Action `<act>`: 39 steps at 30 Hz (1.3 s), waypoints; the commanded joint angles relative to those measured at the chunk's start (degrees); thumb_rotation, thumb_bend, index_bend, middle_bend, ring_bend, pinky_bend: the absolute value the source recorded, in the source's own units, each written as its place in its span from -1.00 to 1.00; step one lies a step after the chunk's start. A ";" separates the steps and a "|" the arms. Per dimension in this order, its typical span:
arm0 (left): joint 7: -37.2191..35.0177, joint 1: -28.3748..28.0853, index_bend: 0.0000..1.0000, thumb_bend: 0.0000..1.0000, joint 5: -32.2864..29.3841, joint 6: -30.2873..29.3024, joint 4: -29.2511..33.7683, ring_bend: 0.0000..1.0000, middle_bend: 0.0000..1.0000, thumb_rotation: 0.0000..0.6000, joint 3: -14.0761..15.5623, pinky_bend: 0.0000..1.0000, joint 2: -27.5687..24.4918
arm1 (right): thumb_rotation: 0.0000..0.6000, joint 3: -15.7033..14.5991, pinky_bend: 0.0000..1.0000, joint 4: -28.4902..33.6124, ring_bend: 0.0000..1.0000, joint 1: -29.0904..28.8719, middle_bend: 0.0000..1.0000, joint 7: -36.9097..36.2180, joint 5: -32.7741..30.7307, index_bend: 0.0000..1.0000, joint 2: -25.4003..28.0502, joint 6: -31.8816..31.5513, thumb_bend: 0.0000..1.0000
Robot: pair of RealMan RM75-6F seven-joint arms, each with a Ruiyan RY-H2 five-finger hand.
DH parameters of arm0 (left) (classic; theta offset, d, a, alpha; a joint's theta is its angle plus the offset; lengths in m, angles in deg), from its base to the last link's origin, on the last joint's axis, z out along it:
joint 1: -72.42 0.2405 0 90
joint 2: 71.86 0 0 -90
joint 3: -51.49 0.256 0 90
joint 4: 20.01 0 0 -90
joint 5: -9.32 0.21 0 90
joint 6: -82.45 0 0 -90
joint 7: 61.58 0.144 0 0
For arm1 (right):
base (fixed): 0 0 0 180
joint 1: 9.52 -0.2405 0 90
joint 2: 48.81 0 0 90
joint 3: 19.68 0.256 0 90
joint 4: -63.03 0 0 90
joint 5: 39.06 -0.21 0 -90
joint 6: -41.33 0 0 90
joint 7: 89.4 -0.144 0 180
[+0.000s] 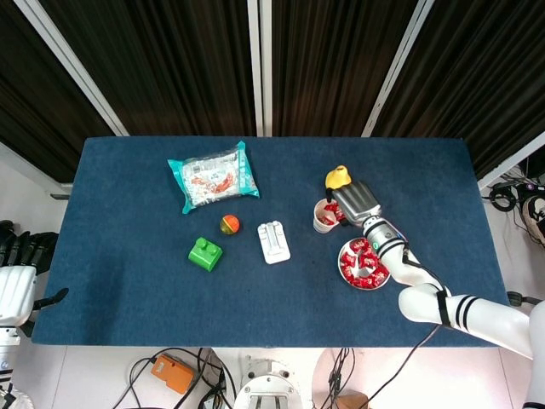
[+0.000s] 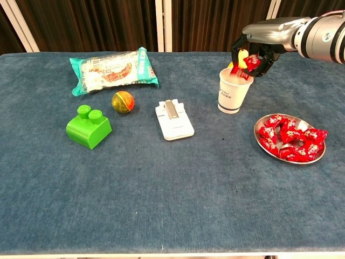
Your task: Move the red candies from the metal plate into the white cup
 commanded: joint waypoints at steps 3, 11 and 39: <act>-0.02 0.01 -0.73 -1.00 -0.11 -0.02 -0.09 -0.93 -0.71 1.00 -0.04 -1.00 0.01 | 1.00 -0.40 1.00 0.23 1.00 -0.48 0.85 0.08 -0.56 -0.16 0.15 -0.11 0.09; -0.26 0.18 -0.73 -1.00 -0.06 -0.34 -0.23 -0.93 -0.71 1.00 0.00 -1.00 0.00 | 1.00 -0.82 1.00 1.73 1.00 -0.62 0.85 -0.44 -0.15 -0.27 1.42 -1.43 -0.06; 0.08 -0.14 -0.73 -1.00 1.64 -1.66 0.60 -0.93 -0.71 1.00 -0.13 -1.00 -0.08 | 1.00 -14.09 1.00 4.02 1.00 17.70 0.85 -12.58 21.71 -0.10 5.65 -12.19 -0.23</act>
